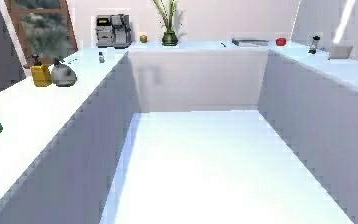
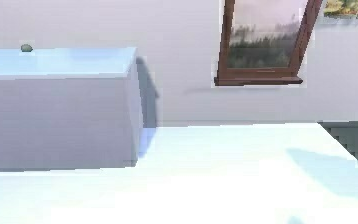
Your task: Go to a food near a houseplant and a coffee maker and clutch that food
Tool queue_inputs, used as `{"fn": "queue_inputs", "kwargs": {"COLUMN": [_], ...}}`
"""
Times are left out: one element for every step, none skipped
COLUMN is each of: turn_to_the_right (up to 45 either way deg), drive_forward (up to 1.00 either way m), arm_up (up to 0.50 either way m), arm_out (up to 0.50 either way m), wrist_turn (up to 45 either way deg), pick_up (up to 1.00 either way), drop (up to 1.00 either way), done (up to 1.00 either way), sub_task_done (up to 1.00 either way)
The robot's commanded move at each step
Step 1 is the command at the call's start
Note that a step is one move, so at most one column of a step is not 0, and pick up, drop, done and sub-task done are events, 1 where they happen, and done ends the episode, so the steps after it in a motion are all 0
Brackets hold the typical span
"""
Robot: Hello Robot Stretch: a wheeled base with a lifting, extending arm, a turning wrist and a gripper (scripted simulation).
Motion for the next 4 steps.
{"fn": "queue_inputs", "kwargs": {"turn_to_the_right": [0.0, -3.0, 0.0, -12.0], "drive_forward": [1.00, 0.00, 1.00, 0.00], "arm_up": [0.00, 0.00, 0.00, 0.00], "arm_out": [0.00, 0.00, 0.00, 0.00], "wrist_turn": [0.0, 0.0, 0.0, 0.0], "pick_up": [0.00, 0.00, 0.00, 0.00], "drop": [0.00, 0.00, 0.00, 0.00], "done": [0.00, 0.00, 0.00, 0.00], "sub_task_done": [0.00, 0.00, 0.00, 0.00]}}
